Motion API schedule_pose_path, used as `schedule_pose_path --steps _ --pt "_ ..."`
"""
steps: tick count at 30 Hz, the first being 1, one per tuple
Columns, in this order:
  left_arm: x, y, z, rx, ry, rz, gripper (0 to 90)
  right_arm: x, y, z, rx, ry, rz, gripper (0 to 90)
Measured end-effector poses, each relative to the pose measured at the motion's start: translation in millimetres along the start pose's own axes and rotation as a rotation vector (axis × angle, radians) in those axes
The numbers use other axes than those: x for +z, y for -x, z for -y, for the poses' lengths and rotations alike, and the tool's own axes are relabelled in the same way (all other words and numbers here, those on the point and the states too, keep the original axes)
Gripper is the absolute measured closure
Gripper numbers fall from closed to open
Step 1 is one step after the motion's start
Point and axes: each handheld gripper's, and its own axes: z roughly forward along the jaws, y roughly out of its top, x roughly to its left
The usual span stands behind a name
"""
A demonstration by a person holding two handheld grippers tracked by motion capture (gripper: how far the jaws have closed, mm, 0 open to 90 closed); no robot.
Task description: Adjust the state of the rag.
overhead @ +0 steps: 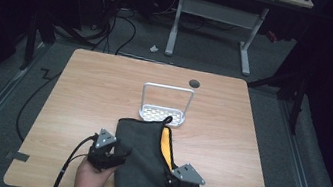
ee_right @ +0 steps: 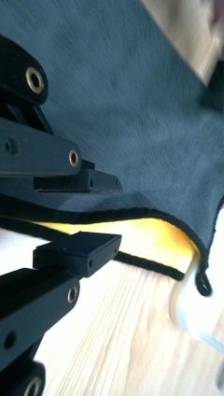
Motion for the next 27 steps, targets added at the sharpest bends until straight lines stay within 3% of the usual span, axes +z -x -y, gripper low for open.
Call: schedule_pose_path --steps 6,10,15,17,22,24,27 --pt "-16.4 17.4 19.9 0.062 -0.071 0.006 36.6 34.2 5.8 -19.1 -0.005 -0.046 -0.021 73.4" --pt "-14.6 24.1 23.4 0.103 -0.099 0.009 36.8 44.9 8.6 -23.2 -0.024 -0.098 -0.008 86.7" --pt "-8.8 29.6 29.8 0.161 -0.139 -0.012 36.5 36.7 26.7 -8.3 0.025 -0.137 0.04 87.4" --pt "-9.4 28.6 31.4 0.148 -0.129 -0.009 37.4 36.3 30.9 -1.5 0.031 -0.15 0.045 86.8" --pt "-10.7 26.1 31.3 0.141 -0.13 -0.008 39.4 31.2 33.7 -1.5 0.038 -0.122 0.064 87.1" --pt "-11.4 27.0 30.5 0.133 -0.135 0.011 40.0 23.1 31.8 -4.3 0.027 -0.087 0.083 87.1" --pt "-13.2 33.7 30.0 0.153 -0.13 0.031 39.3 -0.3 26.0 -6.5 0.037 -0.017 0.084 87.1"
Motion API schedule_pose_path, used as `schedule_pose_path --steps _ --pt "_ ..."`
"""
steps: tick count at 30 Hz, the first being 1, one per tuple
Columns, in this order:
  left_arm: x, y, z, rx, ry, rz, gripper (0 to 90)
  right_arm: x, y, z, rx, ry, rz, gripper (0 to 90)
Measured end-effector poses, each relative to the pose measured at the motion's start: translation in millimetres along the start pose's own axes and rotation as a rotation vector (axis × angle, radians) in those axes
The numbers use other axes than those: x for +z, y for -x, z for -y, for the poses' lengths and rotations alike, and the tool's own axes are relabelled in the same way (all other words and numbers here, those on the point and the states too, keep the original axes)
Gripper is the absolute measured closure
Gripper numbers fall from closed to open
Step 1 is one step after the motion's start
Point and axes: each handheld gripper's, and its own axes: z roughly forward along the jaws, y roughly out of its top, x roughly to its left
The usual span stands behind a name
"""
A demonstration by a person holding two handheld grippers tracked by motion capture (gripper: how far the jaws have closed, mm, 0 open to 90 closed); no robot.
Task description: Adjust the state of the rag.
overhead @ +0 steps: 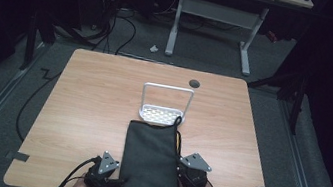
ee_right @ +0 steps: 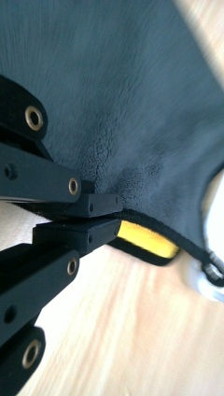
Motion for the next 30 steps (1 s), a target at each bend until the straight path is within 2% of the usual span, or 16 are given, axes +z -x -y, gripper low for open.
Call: schedule_pose_path --steps 2,4,6,8,10,12,15,16,18,20,21,24,28,30 --pt "0.8 3.4 0.5 0.011 0.0 0.005 39.2 -5.1 -1.2 2.9 -0.002 0.004 0.01 87.0" --pt "0.9 6.0 0.9 0.008 0.001 0.016 38.7 4.0 0.6 12.3 -0.006 -0.057 0.03 86.4" --pt "-1.7 8.7 1.0 0.016 0.009 0.016 37.5 15.0 3.8 19.9 -0.012 -0.106 0.027 79.5" --pt "-4.4 8.6 1.1 0.003 0.018 0.033 36.5 14.5 7.4 20.6 0.013 -0.093 0.029 73.3" --pt "-7.6 8.3 1.0 0.004 0.029 0.044 35.6 5.4 9.8 17.0 0.043 -0.064 0.029 65.3" --pt "-8.6 8.5 0.6 -0.004 0.03 0.056 34.7 -13.3 7.0 16.7 0.039 -0.029 0.015 63.7" --pt "-10.0 13.6 1.5 -0.01 0.033 0.072 31.7 -38.9 -5.1 23.3 0.039 -0.004 -0.031 61.1" --pt "-9.8 15.4 1.9 -0.007 0.033 0.071 30.5 -46.0 -12.8 27.3 0.028 -0.01 -0.049 60.1" --pt "-8.2 18.6 3.2 0.01 0.027 0.046 28.6 -48.6 -23.4 34.1 0.005 -0.031 -0.068 59.1" --pt "-6.6 19.3 4.6 0.015 0.018 0.043 27.0 -44.5 -30.0 43.2 -0.03 -0.079 -0.054 58.5" --pt "-6.2 19.5 5.4 0.017 0.014 0.043 26.9 -42.5 -30.5 48.5 -0.032 -0.101 -0.054 58.6" --pt "-6.2 20.1 7.6 0.017 0.007 0.045 26.5 -45.9 -28.9 62.6 -0.011 -0.141 -0.069 58.5" --pt "-8.2 21.4 11.8 0.021 -0.004 0.057 24.6 -62.3 -29.5 76.6 0.021 -0.147 -0.097 57.8" --pt "-9.5 21.3 12.3 0.012 0.002 0.066 24.1 -66.3 -29.4 77.7 0.019 -0.149 -0.107 56.4"
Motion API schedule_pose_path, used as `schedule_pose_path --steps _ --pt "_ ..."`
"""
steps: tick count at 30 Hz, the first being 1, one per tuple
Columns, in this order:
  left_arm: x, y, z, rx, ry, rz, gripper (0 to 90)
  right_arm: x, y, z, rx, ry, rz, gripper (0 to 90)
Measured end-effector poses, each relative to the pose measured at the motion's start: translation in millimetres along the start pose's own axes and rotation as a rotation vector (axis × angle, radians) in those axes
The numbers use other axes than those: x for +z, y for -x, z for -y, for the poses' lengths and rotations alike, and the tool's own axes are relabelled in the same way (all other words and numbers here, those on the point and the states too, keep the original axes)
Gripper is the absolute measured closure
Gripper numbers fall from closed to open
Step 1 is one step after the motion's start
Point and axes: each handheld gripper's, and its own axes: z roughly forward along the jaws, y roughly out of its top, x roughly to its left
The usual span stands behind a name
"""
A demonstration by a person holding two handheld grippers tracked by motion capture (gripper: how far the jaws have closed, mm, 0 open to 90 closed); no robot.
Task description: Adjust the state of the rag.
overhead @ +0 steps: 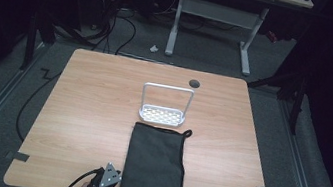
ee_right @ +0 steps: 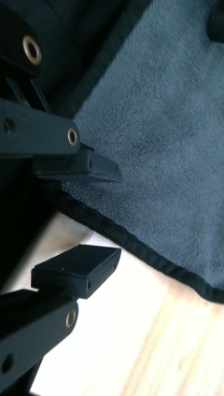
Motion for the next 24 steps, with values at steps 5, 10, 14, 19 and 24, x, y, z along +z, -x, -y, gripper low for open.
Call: schedule_pose_path --steps 5,10,14,19,24 --pt "8.4 -13.5 -20.4 -0.009 0.051 -0.021 29.6 10.7 14.9 -33.3 -0.006 0.082 0.035 67.4" --pt "31.7 -28.5 -35.6 -0.02 0.016 -0.024 40.7 44.7 35.0 -79.2 -0.017 0.13 0.081 82.0" --pt "36.2 -22.2 -30.9 0.023 -0.005 -0.061 36.4 74.9 43.3 -102.9 -0.02 0.093 0.1 82.0" --pt "33.1 -21.8 -28.0 0.022 -0.005 -0.056 36.6 99.3 70.0 -96.4 0.03 0.039 0.141 80.8" --pt "30.1 -33.9 -36.7 -0.016 0.041 -0.041 39.0 91.4 72.2 -106.4 0.038 0.074 0.134 79.9"
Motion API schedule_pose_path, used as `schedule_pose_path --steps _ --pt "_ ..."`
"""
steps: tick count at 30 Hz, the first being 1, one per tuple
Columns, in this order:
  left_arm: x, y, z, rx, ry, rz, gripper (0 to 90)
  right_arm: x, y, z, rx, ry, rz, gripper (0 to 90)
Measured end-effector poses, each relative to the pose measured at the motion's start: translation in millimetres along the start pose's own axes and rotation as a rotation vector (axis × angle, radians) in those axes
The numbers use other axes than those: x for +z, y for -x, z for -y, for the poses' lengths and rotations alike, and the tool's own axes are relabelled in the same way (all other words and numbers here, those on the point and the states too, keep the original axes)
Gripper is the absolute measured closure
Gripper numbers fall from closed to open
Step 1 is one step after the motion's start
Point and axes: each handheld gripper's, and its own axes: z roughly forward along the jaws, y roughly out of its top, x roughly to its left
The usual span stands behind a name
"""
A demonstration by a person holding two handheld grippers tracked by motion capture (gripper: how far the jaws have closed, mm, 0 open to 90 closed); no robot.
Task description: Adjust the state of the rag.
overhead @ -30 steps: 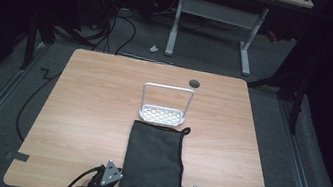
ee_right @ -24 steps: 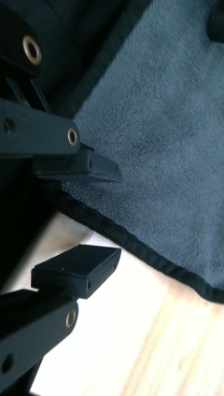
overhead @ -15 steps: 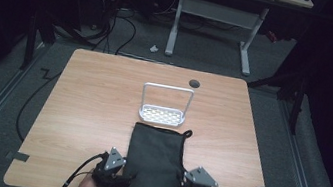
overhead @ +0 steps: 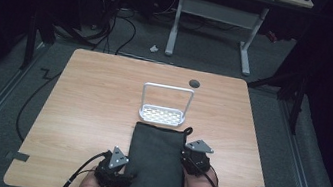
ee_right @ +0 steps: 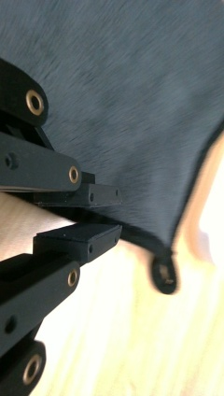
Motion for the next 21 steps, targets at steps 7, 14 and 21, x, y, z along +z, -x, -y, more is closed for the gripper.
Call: schedule_pose_path --steps 7,14,21 --pt "35.0 -21.4 -31.5 0.029 -0.038 -0.045 56.1 19.1 6.5 -3.0 0.004 -0.045 -0.015 80.9" --pt "32.4 -14.7 -26.1 0.063 -0.057 -0.062 56.0 16.0 6.4 1.6 -0.008 -0.04 -0.03 80.6" --pt "10.7 -1.9 -6.2 0.067 -0.058 -0.027 56.0 -0.6 -4.4 15.3 -0.023 -0.038 -0.065 79.9"
